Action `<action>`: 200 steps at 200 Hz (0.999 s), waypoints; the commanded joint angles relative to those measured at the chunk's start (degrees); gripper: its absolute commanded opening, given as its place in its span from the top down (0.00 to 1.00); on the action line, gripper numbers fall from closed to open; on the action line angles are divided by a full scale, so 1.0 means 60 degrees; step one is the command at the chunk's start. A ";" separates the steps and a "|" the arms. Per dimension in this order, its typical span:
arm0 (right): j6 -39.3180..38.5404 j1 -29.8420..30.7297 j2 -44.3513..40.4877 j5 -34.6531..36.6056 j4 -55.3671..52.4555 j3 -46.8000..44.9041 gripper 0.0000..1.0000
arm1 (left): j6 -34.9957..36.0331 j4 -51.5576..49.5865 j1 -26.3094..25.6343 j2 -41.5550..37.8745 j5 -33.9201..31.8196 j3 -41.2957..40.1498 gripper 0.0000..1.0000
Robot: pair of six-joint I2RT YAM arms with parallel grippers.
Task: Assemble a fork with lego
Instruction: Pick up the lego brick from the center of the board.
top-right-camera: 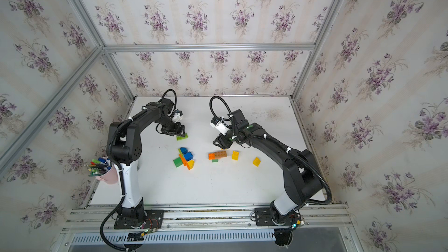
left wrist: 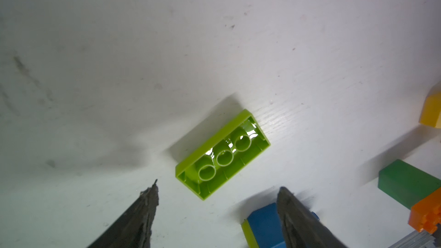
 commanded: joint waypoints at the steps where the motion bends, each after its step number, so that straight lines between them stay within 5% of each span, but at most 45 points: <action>1: -0.0009 -0.0010 -0.0010 -0.0292 0.0217 -0.0003 0.36 | 0.1090 -0.0238 -0.0090 0.0093 0.0012 0.0141 0.21; 48: 0.0032 -0.0010 0.0080 -0.0317 0.0127 0.0028 0.36 | 0.1798 -0.0571 -0.0502 0.0349 -0.0081 0.0234 0.27; 145: 0.0086 -0.0010 0.0196 -0.0490 0.0143 -0.0037 0.36 | 0.1381 -0.0064 -0.0866 0.0124 -0.1021 -0.0440 0.37; 200: 0.0109 -0.0010 0.0153 -0.0525 0.0143 -0.0133 0.36 | 0.1927 0.0516 -0.0883 0.0038 -0.1798 -0.0509 0.32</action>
